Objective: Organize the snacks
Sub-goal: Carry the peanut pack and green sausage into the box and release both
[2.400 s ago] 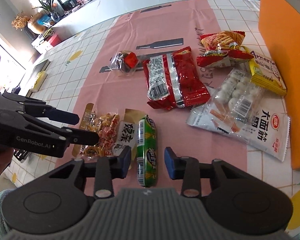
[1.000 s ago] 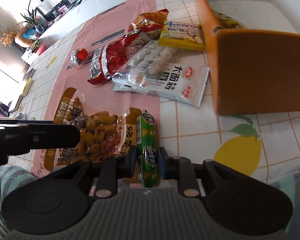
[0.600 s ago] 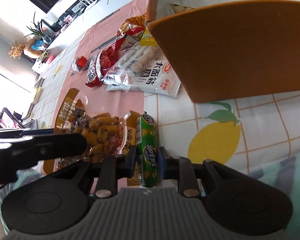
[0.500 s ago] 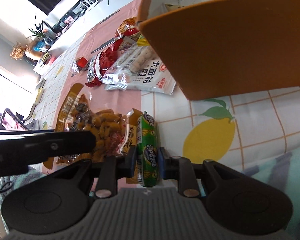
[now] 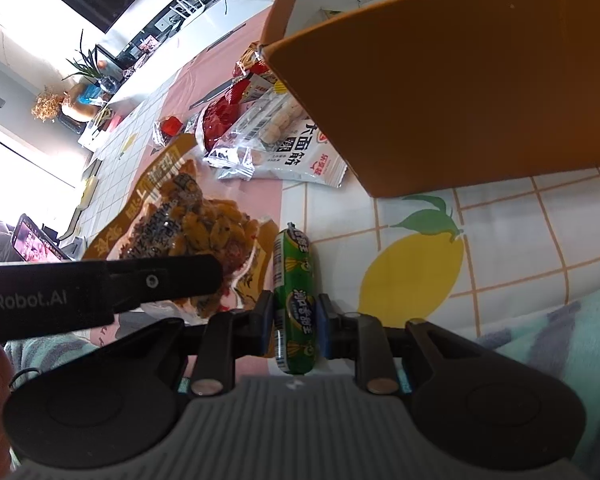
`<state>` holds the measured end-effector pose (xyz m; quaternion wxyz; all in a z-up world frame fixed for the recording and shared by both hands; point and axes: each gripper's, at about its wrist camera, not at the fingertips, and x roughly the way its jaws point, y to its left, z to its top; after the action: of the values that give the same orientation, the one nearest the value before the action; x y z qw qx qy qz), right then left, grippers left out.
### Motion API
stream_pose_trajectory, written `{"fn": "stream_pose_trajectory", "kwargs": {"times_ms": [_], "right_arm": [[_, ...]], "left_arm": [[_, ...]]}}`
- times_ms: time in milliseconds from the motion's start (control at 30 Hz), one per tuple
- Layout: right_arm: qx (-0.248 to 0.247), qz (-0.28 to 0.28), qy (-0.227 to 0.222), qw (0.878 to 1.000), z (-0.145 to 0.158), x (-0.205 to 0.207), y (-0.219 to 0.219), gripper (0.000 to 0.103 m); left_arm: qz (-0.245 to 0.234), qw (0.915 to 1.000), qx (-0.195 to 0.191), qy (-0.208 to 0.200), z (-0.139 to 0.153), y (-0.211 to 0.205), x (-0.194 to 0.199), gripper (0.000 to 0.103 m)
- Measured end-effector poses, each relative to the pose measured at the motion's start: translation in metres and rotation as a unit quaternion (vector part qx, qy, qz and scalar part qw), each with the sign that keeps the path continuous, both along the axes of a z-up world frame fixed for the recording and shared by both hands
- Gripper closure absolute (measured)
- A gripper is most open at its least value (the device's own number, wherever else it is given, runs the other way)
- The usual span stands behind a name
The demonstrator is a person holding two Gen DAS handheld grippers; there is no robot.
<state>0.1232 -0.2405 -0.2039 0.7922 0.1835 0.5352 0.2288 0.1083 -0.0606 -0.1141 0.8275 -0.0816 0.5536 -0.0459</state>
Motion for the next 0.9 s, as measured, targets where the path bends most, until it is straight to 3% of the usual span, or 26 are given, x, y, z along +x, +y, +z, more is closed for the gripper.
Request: {"fn": "stream_pose_trajectory", "kwargs": {"times_ms": [300, 600, 900], "right_arm": [[-0.002, 0.005, -0.028, 1.0, 0.022, -0.008, 0.003, 0.084], [0.0, 0.003, -0.113, 0.994, 0.099, -0.017, -0.014, 0.084], [-0.036, -0.007, -0.176, 0.984, 0.17, -0.006, -0.049, 0.084]], "left_arm": [[0.017, 0.9973, -0.009, -0.07, 0.048, 0.012, -0.014, 0.077], [-0.029, 0.9879, -0.023, -0.151, 0.119, 0.005, -0.019, 0.077], [-0.093, 0.9774, -0.021, -0.189, 0.16, -0.024, -0.002, 0.077]]}}
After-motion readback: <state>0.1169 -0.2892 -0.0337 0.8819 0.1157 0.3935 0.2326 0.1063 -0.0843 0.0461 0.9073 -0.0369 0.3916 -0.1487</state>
